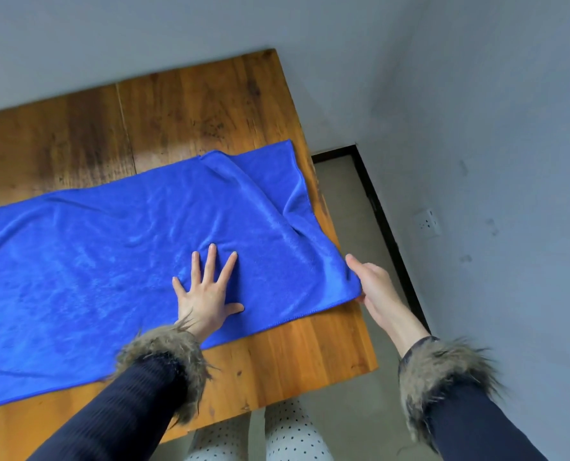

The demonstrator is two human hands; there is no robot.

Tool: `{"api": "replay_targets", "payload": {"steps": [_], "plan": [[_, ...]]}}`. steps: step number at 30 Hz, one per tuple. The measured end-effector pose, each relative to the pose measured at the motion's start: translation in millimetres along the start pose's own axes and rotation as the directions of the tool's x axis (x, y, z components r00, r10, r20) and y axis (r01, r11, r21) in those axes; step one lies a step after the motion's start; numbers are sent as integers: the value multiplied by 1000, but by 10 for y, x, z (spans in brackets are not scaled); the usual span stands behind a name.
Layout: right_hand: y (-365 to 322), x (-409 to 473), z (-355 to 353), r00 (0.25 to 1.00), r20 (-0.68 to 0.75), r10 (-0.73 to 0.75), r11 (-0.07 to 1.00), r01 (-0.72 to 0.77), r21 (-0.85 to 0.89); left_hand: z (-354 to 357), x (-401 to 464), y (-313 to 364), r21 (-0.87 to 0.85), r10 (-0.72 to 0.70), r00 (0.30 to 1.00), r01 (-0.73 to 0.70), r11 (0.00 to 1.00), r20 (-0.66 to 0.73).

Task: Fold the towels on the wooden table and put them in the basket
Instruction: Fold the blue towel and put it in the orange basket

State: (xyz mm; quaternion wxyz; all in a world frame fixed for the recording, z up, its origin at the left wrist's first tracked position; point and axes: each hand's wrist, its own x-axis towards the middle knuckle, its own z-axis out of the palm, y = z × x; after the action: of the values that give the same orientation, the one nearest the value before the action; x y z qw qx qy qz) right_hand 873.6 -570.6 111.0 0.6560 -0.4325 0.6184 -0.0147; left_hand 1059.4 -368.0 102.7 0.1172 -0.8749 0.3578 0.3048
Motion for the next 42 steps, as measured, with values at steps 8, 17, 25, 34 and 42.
{"api": "replay_targets", "payload": {"steps": [8, 17, 25, 34, 42], "plan": [[38, 25, -195, 974, -193, -123, 779, -25, -626, -14, 11, 10, -16, 11, 1000, -11, 1000, -6], [-630, 467, 244, 945, -56, -324, 695, 197, -691, -209, 394, 71, -161, 104, 952, -156, 975, -288], [-1181, 1097, 765, 855, -36, -517, 632, 353, -690, -261, 943, 322, -18, 201, 881, -231, 973, -429], [-1218, 1187, 490, 922, -1, -386, 829, 346, -438, -288, 1049, 420, 30, 213, 900, -218, 976, -380], [-373, 622, -24, 989, 136, -56, 942, 97, -320, 31, 457, 533, -5, 227, 895, -248, 969, -384]]}}
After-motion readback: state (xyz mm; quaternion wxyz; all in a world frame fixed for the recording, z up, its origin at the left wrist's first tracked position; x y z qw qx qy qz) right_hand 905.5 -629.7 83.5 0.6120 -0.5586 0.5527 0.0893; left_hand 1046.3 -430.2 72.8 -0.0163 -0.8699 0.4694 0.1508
